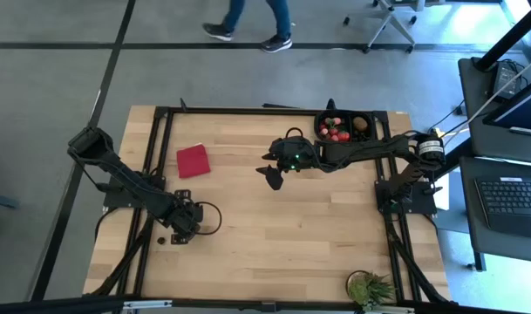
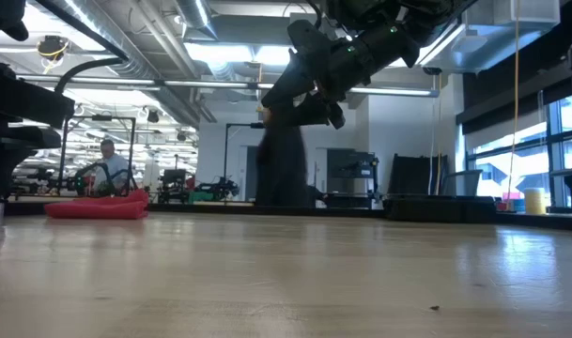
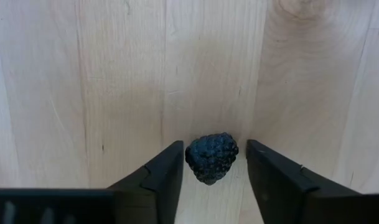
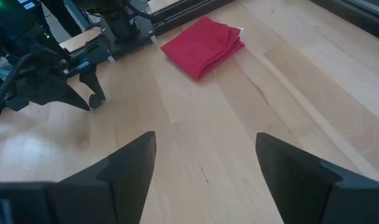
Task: Pick and placing Produce into tupperware
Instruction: Put the black raspberry into the black bin
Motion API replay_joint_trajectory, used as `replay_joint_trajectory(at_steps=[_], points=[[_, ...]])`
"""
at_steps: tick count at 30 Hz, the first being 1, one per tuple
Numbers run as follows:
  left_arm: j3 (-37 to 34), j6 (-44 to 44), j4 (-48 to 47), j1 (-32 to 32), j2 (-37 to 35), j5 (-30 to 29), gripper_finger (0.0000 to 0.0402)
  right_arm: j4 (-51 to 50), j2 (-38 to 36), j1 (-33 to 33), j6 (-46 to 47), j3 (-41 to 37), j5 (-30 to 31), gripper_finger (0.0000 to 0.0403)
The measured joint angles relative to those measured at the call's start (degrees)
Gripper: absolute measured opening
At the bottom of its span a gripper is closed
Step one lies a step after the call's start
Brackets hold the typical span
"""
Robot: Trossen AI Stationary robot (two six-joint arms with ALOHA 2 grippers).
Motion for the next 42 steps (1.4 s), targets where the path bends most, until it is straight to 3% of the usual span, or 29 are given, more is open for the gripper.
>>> replay_joint_trajectory(at_steps=[8, 16, 22, 27, 34, 42], points=[[0.1, -0.1, -0.1, 0.0, -0.1, 0.0, 0.01, 0.0, 0.0, 0.0, 0.0, 0.0, 0.0, 0.0278], [0.1, -0.3, 0.0, 0.9, -0.1, -1.6, 0.0102, 0.0, 0.0, 0.0, 2.1, 0.0, -0.3, 0.0278], [2.9, 5.3, -0.2, 5.4, -0.1, -4.4, 0.009, 0.0, 0.0, -1.1, 8.0, 0.0, -12.1, 0.0278], [9.1, 16.7, -0.7, 9.2, -0.1, -11.4, 0.0094, 1.0, 0.0, -2.0, 11.2, 0.0, -19.5, 0.0278], [18.7, 33.5, -1.0, 13.5, -0.1, -24.6, 0.0086, 3.2, 0.0, -2.0, 12.9, 0.0, -19.6, 0.0278], [24.4, 45.8, 5.6, 16.8, -0.1, -40.7, 0.0093, 16.2, 0.0, 0.1, 7.2, 0.0, -16.3, 0.0278]])
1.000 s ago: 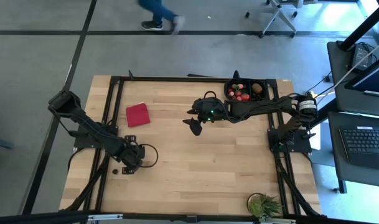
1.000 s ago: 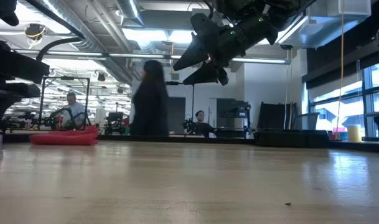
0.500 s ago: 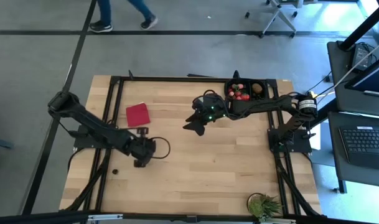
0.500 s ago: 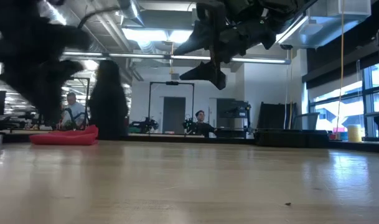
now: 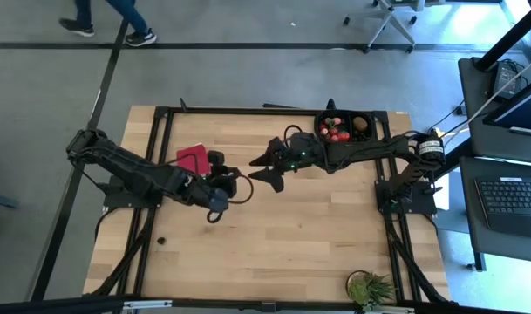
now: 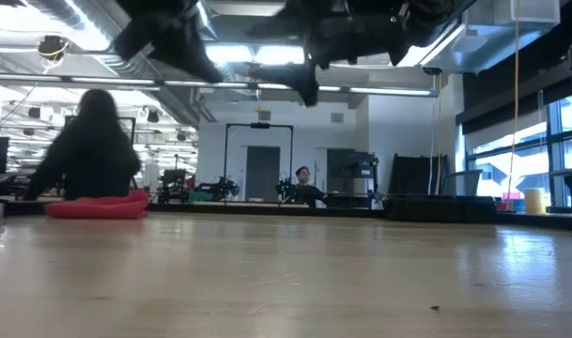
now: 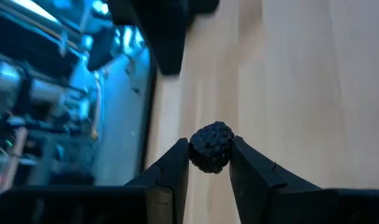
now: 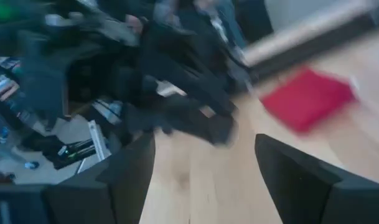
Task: Pick and placing Produce into tupperware
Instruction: Put the black raspberry into the black bin
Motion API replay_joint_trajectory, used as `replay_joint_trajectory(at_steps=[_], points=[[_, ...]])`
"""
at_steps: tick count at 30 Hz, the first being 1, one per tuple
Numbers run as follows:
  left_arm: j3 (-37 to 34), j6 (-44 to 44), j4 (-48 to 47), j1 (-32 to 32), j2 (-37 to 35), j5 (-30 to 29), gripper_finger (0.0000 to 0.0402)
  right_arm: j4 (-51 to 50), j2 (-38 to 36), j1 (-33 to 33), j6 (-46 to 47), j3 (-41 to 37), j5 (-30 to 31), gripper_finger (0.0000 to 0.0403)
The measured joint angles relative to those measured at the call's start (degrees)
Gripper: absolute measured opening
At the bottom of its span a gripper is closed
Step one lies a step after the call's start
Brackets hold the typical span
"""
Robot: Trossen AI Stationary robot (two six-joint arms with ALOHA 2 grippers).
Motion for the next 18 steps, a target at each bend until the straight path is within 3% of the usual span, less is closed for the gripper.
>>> replay_joint_trajectory(at_steps=[6, 9, 18], points=[[0.4, 11.7, 9.1, 1.9, 0.0, -1.8, 0.0086, 5.2, 0.0, 1.4, -4.0, 0.0, 1.3, 0.0278], [0.4, 15.4, 12.0, 2.6, 0.0, -3.2, 0.0092, 5.1, 0.0, 1.8, -6.0, 0.0, 4.9, 0.0278], [0.4, 18.9, 15.0, 3.4, 0.0, -3.2, 0.0084, 4.6, 0.3, 1.7, -7.5, 0.0, 8.6, 0.0278]])
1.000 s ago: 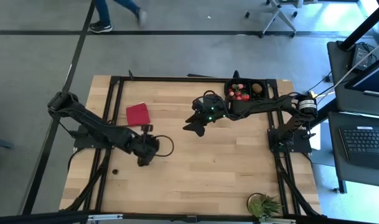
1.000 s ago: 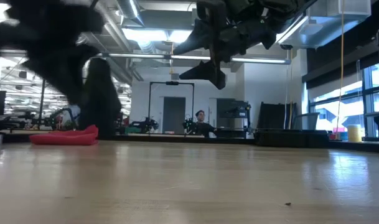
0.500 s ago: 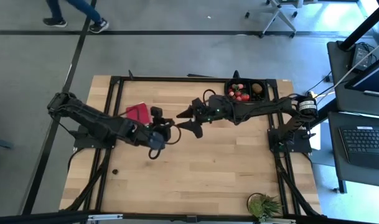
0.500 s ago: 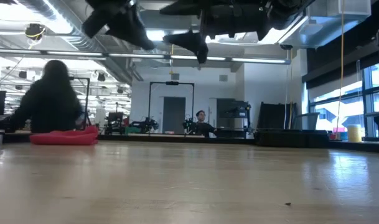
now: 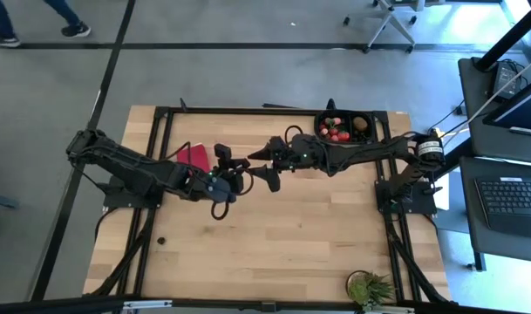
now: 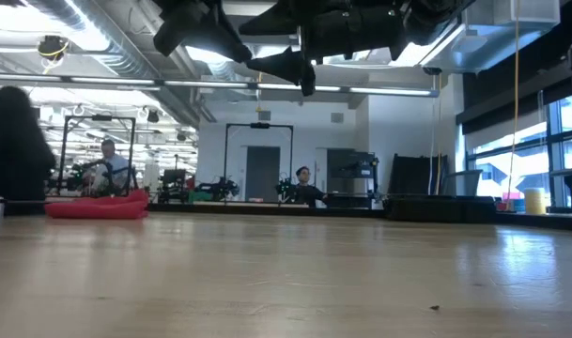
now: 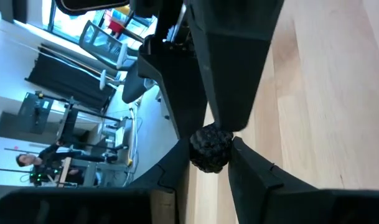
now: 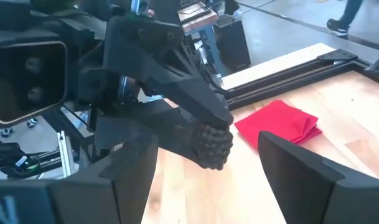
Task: Pick and placing Produce into tupperware
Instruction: Put the black raspberry into the black bin
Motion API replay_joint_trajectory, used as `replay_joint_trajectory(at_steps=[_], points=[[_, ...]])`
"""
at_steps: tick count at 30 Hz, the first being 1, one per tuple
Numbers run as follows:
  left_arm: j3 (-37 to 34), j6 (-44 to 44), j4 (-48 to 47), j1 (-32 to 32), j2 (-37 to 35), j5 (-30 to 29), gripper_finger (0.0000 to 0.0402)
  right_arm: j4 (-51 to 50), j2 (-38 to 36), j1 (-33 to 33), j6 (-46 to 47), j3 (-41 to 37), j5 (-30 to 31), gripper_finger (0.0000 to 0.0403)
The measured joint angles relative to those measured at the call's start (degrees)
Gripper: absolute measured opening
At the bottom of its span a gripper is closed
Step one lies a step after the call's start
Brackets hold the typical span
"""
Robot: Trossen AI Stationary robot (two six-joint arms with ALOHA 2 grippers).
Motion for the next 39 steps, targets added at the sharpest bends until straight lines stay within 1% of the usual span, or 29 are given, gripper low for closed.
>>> replay_joint_trajectory(at_steps=[6, 12, 16, 21, 29, 33, 36, 39], points=[[0.0, 0.1, 0.3, 0.0, 0.0, 0.0, 0.0092, 0.3, 0.0, 0.0, 0.6, 0.0, -0.1, 0.0273], [0.0, 5.1, 5.1, 0.2, 0.0, 0.3, 0.0089, 0.3, 0.0, 0.0, 0.5, 0.0, -0.4, 0.0251], [0.0, 6.6, 5.8, 0.2, 0.0, 2.2, 0.0083, 0.3, 0.0, 0.0, 0.5, 0.0, -1.1, 0.0235], [0.0, 5.9, 6.0, 0.2, 0.0, 2.2, 0.0093, 0.6, 0.0, 0.0, 0.6, 0.0, -2.0, 0.0205], [0.0, 6.1, 5.8, 0.2, -0.1, 2.3, 0.009, 0.6, 0.0, 0.0, 0.6, -0.1, -2.9, 0.0135], [0.0, 5.9, 5.7, 0.2, -0.1, 2.3, 0.0104, 0.5, 0.0, -0.1, 0.3, -0.1, -2.9, 0.0107], [0.0, 5.3, 5.7, 0.2, -0.1, 2.7, 0.0121, 0.5, 0.0, 0.0, -0.6, -0.1, -2.9, 0.0093], [0.0, 4.9, 5.6, 0.2, -0.1, 2.8, 0.0132, 0.5, 0.0, 0.0, -0.9, -0.1, -2.9, 0.0093]])
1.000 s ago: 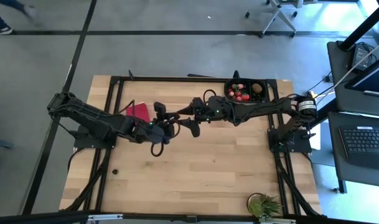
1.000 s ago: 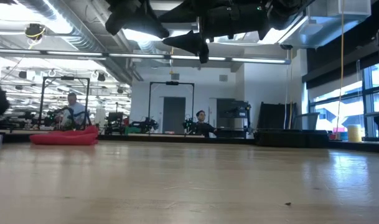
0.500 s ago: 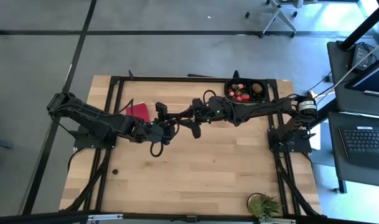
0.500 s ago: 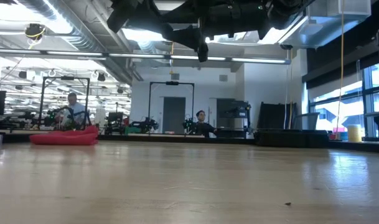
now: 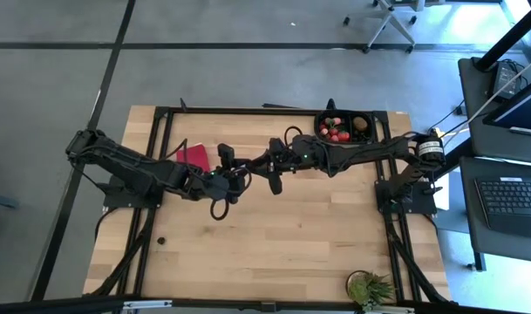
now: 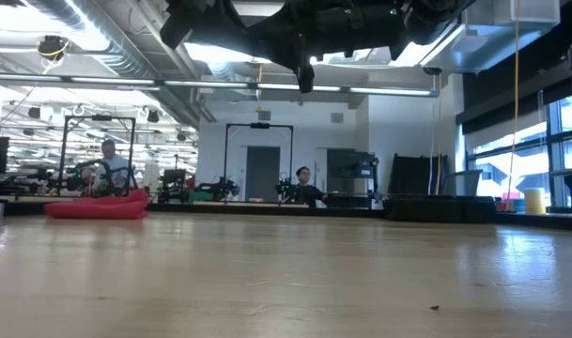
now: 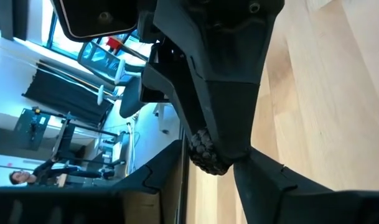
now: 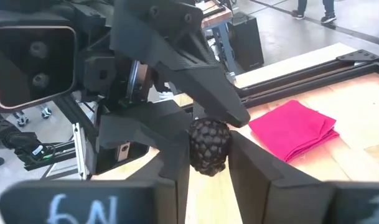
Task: Pick and placing Produce into tupperware
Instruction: Put the black raspberry into the black bin
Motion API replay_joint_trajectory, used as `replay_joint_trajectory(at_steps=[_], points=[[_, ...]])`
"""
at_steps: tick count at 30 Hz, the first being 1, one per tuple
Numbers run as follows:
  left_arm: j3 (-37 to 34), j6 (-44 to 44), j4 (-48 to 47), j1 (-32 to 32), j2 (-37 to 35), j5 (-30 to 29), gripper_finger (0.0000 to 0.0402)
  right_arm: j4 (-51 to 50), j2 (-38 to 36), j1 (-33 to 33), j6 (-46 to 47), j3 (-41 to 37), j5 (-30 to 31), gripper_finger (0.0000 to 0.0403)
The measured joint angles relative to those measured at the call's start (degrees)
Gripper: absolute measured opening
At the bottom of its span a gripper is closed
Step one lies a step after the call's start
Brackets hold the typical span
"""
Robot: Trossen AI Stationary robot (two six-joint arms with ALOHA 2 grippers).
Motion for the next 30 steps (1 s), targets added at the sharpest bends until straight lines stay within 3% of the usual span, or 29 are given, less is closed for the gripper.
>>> replay_joint_trajectory(at_steps=[17, 25, 30], points=[[0.2, -1.3, -1.9, 0.1, 0.0, -0.8, 0.0115, -1.5, -1.2, -1.8, 0.4, 0.1, -0.4, 0.0089], [0.1, -4.7, -5.9, 0.0, 0.1, -1.8, 0.0105, -11.6, -2.2, -7.6, 3.2, 0.1, 0.8, 0.0089], [0.1, -10.7, -12.3, 0.0, 0.1, -2.0, 0.0097, -25.1, -7.2, -13.6, 4.8, 0.2, 2.6, 0.0089]])
